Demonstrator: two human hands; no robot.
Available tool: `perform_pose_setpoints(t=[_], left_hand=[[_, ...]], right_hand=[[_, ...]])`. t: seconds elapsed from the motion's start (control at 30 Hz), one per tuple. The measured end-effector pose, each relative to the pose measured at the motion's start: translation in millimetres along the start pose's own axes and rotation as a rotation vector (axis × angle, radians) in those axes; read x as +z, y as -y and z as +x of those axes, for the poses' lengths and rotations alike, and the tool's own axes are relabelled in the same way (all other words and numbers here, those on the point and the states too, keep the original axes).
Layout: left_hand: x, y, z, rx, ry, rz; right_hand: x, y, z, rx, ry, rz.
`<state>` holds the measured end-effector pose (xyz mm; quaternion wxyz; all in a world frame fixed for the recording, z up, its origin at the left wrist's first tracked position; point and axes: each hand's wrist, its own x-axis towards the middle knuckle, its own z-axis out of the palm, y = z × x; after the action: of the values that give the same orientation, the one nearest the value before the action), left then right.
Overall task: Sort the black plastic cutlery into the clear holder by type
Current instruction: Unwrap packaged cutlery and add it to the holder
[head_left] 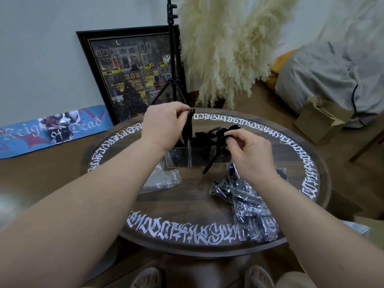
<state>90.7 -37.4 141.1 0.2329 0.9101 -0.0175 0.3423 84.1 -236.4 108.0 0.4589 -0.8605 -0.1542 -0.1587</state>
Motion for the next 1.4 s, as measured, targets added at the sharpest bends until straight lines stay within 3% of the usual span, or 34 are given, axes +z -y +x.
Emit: perform_pose_setpoints(t=[0.13, 0.37, 0.47, 0.63, 1.0, 1.27, 1.4], left_hand=[[20.5, 4.5, -7.4, -0.115, 0.160, 0.043], [42.3, 8.1, -17.2, -0.218, 0.471, 0.135], [44.9, 5.3, -17.9, -0.210, 0.453, 0.080], [56.7, 0.7, -15.8, -0.029, 0.482, 0.059], [92.9, -1.3, 2.4, 0.147, 0.703, 0.164], [85.7, 5.4, -3.8, 0.080, 0.643, 0.150], [77.3, 9.3, -7.7, 0.070, 0.610, 0.145]], right_hand=[[-9.5, -13.5, 5.8, -0.108, -0.079, -0.083], [-25.7, -25.0, 18.2, -0.134, -0.201, -0.041], [-42.7, -18.6, 32.3, -0.217, -0.325, -0.052], [-61.6, -14.6, 67.2, -0.229, -0.454, -0.099], [-27.8, -53.7, 85.2, -0.150, -0.162, -0.281], [-13.2, -65.4, 81.4, -0.123, 0.008, -0.351], [-5.5, -68.8, 77.8, -0.045, 0.179, -0.414]])
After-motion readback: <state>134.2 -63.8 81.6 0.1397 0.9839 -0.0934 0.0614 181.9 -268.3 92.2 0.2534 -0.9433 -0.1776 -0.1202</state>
